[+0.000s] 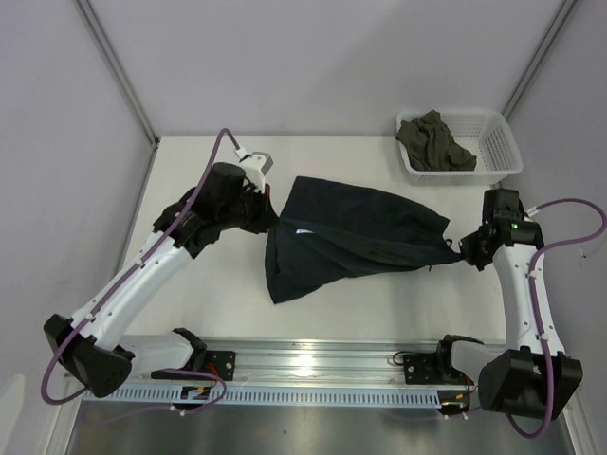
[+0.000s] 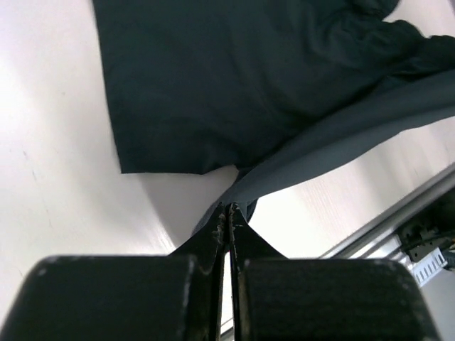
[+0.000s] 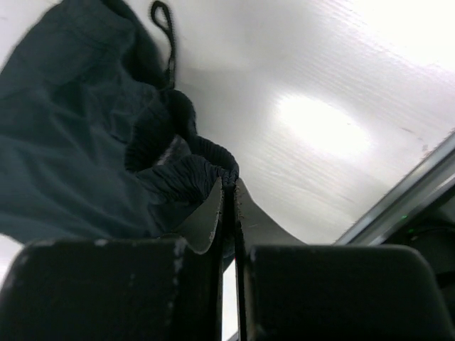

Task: Fold and stack the shorts
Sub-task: Fold the shorts

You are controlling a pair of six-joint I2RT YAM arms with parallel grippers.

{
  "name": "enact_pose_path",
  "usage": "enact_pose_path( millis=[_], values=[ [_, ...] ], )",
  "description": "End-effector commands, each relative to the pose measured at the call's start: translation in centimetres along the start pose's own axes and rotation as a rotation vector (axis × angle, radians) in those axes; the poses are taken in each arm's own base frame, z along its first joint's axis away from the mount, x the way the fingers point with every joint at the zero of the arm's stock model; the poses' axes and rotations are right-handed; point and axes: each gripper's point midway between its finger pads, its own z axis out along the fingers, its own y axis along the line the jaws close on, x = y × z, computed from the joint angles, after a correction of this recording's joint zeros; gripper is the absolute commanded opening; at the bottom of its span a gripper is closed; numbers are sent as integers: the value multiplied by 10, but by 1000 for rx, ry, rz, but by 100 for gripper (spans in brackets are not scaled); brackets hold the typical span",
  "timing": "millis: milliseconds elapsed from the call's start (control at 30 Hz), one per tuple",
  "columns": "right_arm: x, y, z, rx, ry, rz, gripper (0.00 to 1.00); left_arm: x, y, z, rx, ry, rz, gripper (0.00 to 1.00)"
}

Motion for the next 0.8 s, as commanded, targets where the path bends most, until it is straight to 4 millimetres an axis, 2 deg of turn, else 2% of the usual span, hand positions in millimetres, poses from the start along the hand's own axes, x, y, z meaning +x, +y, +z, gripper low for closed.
enact_pose_path(
  millis=[0,67,100,133,167,233,300,500,767],
  values=[
    [-11,23,-13,-76,5,75,0,-33,16,6,-52,-65,-15,0],
    [-18,35,-17,-108,0,96,0,-41,22,12,-79,-76,-26,0],
    [-19,40,-13,-105,8,94,0,-53,25,17,-87,-101,-33,0],
    [-22,43,-13,-105,6,96,0,-55,29,22,-103,-99,-42,0],
    [-25,48,-12,-98,18,108,0,-68,34,25,-128,-122,-51,0],
    [-26,52,-8,-92,35,123,0,-74,41,32,-148,-128,-68,0],
    [-29,57,-2,-80,57,153,0,-88,54,37,-189,-154,-83,0],
    [-34,69,18,-59,105,230,0,-134,59,50,-144,-256,-76,0],
    [-41,75,48,11,103,278,0,-145,78,112,-137,-207,-76,0]
  ],
)
